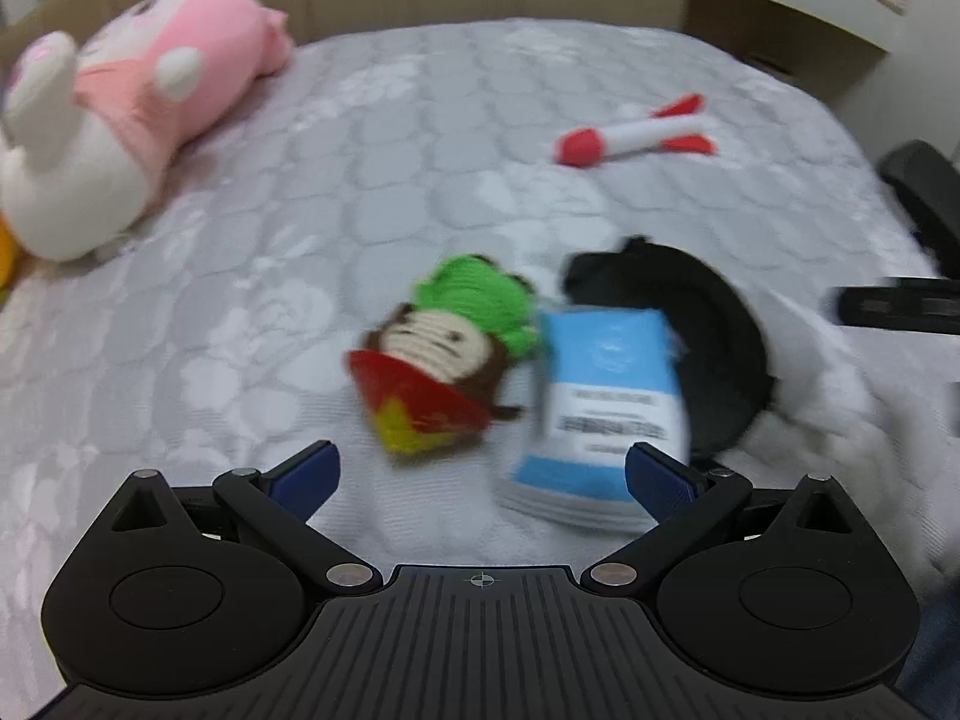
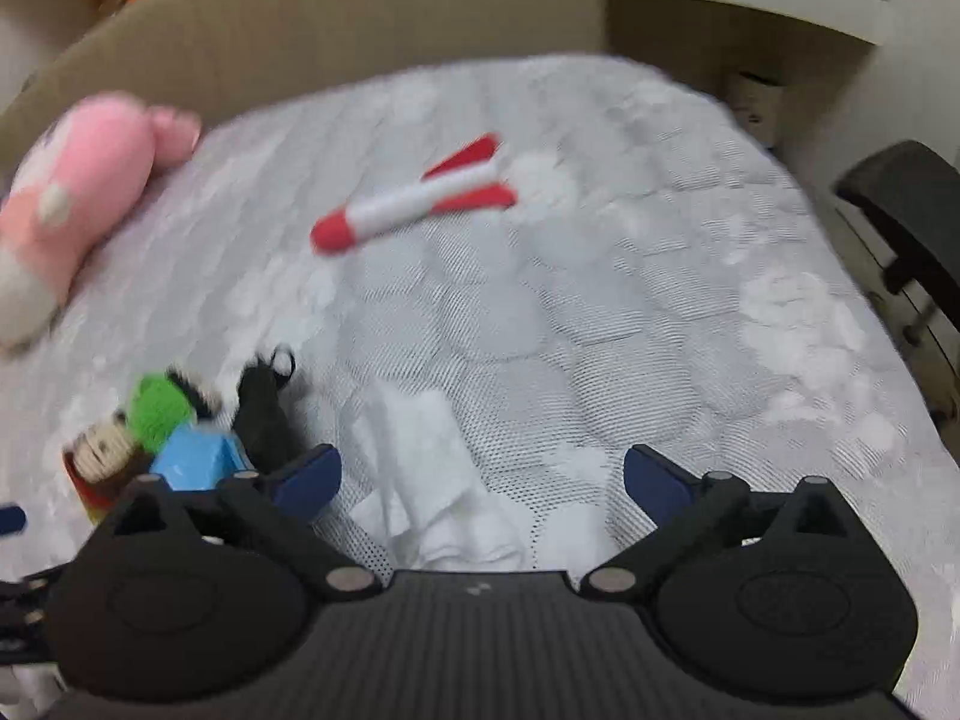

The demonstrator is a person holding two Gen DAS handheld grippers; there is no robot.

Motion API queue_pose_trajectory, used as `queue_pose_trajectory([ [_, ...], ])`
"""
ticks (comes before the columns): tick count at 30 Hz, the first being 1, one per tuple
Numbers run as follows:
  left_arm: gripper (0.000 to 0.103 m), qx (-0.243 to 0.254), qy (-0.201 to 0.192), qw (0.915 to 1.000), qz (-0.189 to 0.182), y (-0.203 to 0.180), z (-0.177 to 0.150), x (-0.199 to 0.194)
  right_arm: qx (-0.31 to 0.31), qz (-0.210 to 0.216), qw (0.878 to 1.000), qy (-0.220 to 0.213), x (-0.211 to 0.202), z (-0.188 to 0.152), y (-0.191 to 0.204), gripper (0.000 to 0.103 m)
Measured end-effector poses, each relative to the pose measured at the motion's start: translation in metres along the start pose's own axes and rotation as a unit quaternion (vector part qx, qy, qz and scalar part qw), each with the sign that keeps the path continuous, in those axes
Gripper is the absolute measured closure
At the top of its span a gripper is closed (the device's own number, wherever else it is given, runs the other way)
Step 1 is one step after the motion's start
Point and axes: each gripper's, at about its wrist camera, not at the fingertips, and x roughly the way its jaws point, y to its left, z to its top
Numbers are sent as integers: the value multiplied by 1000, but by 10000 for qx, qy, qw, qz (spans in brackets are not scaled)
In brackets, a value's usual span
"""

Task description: Clean container

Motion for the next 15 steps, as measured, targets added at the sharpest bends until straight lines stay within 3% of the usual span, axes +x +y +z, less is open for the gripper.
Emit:
queue_pose_trajectory([
  [4, 0, -288, 71, 9991, 305, 6, 3, -4, 339, 248, 9990, 164, -19, -11, -3, 0],
  [8, 0, -489, 185, 9986, 84, 5, -4, -16, 36, 218, 9997, 81, -42, -18, 14, 0],
  [12, 0, -715, 355, 9962, -336, 2, -15, -25, -417, 233, 9961, 736, -37, -23, 35, 0],
  [15, 0, -555, 145, 9983, -108, -5, -17, -40, -811, 18, 9929, 871, -44, -29, 54, 0],
])
